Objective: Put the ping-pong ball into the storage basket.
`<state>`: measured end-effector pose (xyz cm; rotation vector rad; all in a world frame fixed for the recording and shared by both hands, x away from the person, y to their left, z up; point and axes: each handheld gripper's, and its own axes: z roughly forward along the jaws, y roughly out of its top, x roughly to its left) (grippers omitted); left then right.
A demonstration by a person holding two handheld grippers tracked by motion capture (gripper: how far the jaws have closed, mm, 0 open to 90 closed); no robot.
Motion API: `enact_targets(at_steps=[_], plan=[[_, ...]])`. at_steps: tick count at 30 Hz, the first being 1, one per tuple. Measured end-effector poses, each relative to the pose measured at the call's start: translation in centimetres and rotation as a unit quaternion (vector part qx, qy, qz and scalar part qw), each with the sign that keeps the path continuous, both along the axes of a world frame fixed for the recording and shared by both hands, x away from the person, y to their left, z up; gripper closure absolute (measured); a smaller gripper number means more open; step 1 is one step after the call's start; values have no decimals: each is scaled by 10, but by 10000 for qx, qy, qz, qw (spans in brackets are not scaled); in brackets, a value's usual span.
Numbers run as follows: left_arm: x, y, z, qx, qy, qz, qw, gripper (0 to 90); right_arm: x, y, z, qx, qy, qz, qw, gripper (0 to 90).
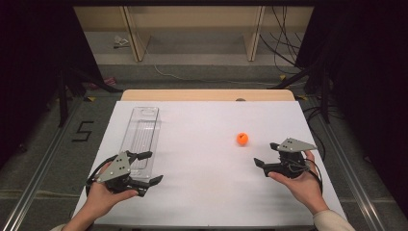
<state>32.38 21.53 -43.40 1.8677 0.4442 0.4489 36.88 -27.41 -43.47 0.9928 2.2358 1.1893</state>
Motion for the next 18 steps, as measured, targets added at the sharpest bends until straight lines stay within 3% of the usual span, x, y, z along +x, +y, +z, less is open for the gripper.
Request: enact_targets(at_steps=[18], plan=[[0,0,0,-2,4,-10,10000,170,24,11,-6,-95,72,17,9999,162]])
